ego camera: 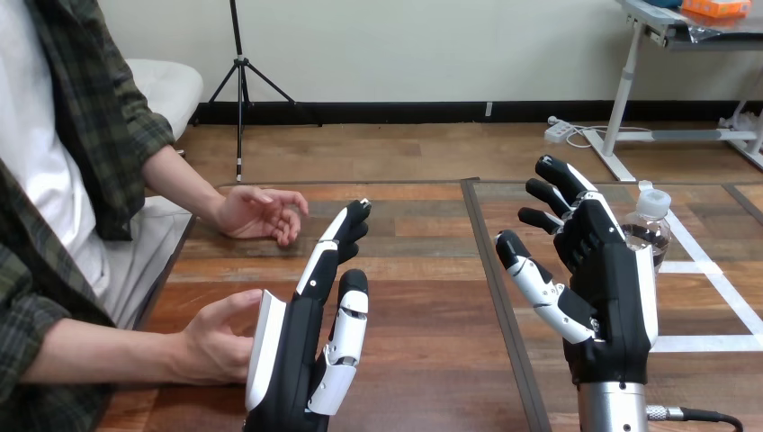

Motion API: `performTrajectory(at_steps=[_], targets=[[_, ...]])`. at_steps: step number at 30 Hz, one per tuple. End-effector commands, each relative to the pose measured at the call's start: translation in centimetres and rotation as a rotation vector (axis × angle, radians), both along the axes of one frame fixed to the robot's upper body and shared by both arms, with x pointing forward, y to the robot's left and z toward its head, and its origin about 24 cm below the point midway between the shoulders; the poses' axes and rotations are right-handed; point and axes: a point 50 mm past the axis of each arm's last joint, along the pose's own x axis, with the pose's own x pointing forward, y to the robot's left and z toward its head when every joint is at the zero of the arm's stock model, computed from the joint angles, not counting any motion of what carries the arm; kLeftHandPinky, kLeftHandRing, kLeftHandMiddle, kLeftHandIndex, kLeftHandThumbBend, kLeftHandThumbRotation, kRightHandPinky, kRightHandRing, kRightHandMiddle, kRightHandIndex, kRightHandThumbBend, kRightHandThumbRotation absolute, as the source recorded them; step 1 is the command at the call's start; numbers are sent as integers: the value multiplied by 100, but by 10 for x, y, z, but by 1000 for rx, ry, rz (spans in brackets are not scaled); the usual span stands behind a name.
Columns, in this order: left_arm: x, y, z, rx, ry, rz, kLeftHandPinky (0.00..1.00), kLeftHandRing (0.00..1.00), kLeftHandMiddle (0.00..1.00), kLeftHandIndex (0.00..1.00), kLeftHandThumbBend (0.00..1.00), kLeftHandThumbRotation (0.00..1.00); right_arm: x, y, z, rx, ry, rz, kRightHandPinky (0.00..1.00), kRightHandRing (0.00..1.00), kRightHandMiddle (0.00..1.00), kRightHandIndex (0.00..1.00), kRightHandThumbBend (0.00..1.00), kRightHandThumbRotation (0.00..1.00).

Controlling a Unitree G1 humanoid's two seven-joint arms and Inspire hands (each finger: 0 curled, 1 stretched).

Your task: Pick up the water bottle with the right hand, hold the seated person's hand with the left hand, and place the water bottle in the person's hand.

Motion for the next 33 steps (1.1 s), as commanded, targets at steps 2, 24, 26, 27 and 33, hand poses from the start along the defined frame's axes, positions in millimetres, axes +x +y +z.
performTrajectory(at_steps=[2, 24, 26, 27, 33], targets=[[8, -4, 11, -38, -58, 0, 85, 88, 91, 90, 3, 100, 14, 4, 24, 2, -115, 19, 74, 84, 87, 82, 60, 23], [10, -6, 11, -34, -56, -4, 86, 88, 91, 90, 2, 100, 15, 3, 24, -8, -113, 25, 74, 84, 87, 82, 60, 23], [10, -6, 11, -36, -56, -6, 86, 88, 91, 90, 2, 100, 15, 3, 25, -2, -111, 28, 74, 84, 87, 82, 60, 23], [10, -6, 11, -37, -56, -6, 86, 88, 91, 90, 2, 100, 15, 3, 25, 0, -110, 29, 74, 84, 87, 82, 60, 23], [11, -6, 11, -40, -59, -7, 86, 88, 91, 90, 2, 100, 16, 3, 26, -3, -117, 29, 73, 84, 87, 82, 61, 22]])
